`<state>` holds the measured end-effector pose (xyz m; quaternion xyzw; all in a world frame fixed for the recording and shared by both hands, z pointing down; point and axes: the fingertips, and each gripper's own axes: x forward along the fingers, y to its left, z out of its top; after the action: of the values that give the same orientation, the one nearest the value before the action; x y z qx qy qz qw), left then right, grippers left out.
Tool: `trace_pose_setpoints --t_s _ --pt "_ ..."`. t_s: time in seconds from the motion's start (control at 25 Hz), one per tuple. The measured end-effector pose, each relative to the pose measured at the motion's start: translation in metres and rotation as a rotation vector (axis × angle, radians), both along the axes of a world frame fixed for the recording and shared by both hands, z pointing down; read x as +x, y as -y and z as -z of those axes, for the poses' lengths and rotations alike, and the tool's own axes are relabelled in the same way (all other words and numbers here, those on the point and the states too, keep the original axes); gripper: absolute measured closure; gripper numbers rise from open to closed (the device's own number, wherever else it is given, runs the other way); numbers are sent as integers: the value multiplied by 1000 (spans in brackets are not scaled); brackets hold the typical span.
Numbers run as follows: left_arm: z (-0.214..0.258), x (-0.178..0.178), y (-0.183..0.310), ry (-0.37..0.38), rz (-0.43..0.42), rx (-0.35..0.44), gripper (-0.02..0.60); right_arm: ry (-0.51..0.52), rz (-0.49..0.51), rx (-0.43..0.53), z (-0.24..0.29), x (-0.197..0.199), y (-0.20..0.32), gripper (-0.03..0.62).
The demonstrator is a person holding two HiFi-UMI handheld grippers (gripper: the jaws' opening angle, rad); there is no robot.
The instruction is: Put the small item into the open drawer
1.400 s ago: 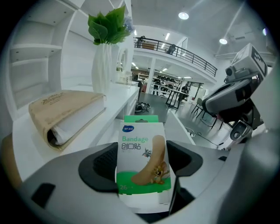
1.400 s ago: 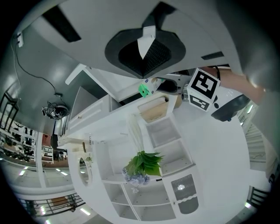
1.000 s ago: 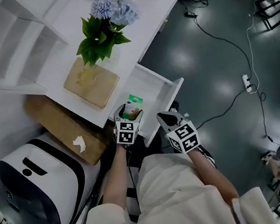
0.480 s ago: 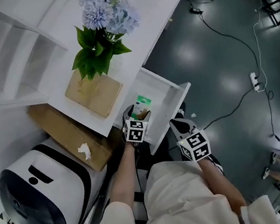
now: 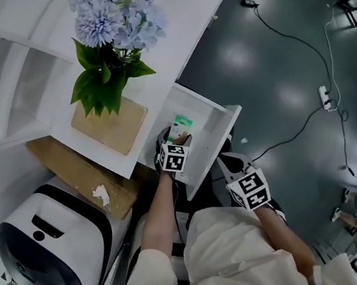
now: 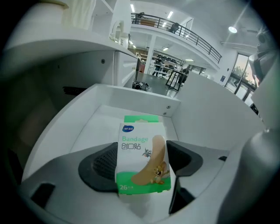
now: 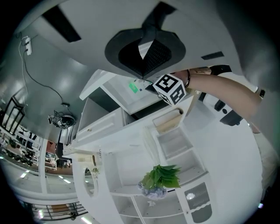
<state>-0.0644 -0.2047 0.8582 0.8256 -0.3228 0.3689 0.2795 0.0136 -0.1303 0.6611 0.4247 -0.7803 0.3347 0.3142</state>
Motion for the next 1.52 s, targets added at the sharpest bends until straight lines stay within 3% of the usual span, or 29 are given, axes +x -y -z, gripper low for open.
trace_pose_setpoints --t_s 0.36,0.84,1.0,1.52 --pt "-24 10 16 56 -22 -8 221 12 -2 -20 -8 13 5 574" --pt "-45 13 17 109 -39 -41 221 -46 15 -12 -12 42 2 574" --pt "-47 13 18 112 -43 -65 221 -51 16 -8 -13 44 -1 574" --pt "-17 5 10 94 -4 -22 221 -30 13 16 -4 32 -8 574"
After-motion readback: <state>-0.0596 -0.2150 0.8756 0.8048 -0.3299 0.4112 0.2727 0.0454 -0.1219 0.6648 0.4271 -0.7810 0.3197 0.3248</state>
